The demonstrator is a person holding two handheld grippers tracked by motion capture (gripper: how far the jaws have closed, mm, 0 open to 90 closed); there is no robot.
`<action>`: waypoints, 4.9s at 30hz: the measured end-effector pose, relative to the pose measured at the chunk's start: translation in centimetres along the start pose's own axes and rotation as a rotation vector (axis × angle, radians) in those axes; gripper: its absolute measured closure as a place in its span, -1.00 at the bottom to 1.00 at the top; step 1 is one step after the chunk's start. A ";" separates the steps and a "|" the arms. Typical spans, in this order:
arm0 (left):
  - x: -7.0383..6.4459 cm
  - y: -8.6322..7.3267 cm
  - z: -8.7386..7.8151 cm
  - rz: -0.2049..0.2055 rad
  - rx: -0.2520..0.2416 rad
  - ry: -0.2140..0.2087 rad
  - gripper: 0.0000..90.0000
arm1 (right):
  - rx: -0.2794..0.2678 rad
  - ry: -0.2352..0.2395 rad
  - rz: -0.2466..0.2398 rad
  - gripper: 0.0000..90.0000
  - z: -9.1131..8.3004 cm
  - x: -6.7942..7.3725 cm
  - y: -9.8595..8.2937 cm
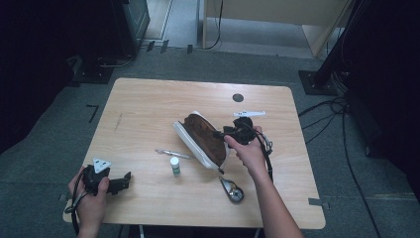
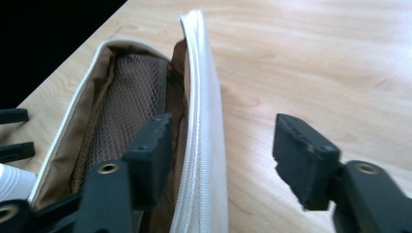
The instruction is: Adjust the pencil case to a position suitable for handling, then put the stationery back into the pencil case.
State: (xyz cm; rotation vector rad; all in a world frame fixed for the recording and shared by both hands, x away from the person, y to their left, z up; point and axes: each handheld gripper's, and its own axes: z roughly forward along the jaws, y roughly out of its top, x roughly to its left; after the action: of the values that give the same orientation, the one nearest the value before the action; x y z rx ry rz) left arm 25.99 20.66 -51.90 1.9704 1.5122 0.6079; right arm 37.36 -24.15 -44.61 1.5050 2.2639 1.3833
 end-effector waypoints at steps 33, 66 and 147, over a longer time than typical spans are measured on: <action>0.0 0.0 0.0 0.001 0.000 -0.002 -1.00 | -0.191 -0.089 -0.148 -0.21 -9.4 4.2 -6.6; -0.3 -0.1 -0.2 -0.008 0.000 0.009 -1.00 | -0.059 -0.135 -0.084 -0.26 -7.6 4.2 -18.6; -20.8 0.6 0.0 0.514 -0.086 -0.532 -0.63 | 0.018 0.038 -0.225 -0.08 -5.4 6.6 -16.8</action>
State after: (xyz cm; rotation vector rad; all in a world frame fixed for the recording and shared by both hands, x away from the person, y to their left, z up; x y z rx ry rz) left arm 21.10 0.46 -51.73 2.2287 0.6550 0.2961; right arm 19.64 -24.21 -50.94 1.1931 2.3863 1.3413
